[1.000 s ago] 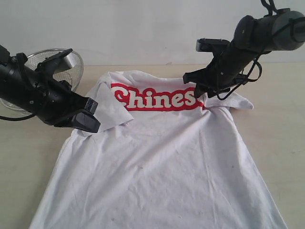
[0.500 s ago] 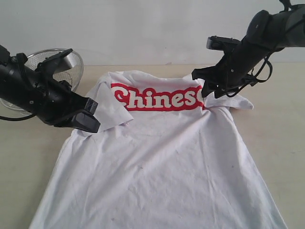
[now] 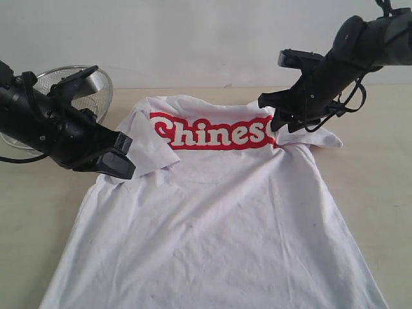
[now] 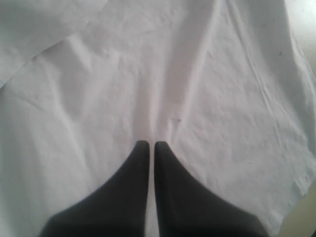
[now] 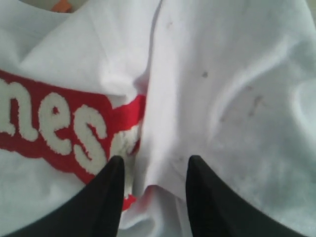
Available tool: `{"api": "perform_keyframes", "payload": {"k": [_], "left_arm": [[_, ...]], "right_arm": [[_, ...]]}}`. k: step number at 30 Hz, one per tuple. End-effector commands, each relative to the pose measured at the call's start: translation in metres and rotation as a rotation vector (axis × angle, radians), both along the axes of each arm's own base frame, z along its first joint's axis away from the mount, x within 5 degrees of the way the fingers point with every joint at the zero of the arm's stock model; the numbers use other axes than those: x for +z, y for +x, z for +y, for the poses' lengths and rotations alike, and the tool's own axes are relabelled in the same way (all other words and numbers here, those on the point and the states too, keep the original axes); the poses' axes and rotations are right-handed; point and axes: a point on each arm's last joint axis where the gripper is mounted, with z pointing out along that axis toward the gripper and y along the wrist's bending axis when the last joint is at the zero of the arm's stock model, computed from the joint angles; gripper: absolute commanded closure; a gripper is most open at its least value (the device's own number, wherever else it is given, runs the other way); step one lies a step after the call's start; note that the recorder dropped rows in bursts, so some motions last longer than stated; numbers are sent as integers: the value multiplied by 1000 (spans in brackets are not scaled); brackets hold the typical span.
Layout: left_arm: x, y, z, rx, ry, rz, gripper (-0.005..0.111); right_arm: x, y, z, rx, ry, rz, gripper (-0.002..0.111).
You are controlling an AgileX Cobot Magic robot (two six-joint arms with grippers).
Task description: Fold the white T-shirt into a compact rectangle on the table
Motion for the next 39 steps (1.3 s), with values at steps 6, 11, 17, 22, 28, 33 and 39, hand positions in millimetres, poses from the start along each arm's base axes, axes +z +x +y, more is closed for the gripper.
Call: {"api": "perform_keyframes", "payload": {"k": [6,11,17,22,28,33,39], "left_arm": [[0,0,-1,-18,1,5,102],[0,0,-1,-18,1,5,102],[0,0,-1,-17,2,3,102],[0,0,-1,-17,2,3,102],[0,0,-1,-19,3,5,102],[0,0,-1,-14,0,7,102],[0,0,-1,-14,0,7,102]], "right_arm": [[-14,3,-2,-14,3,14,77],[-14,3,-2,-10,1,12,108],[2,4,-3,-8,-11,-35,108],[19,10,-8,-33,-13,-79,108],[37,20,-34,-113,-3,-138,108],[50,27,-87,-236,-27,-235,108],[41,35,-127,-337,-55,-303,108]]}}
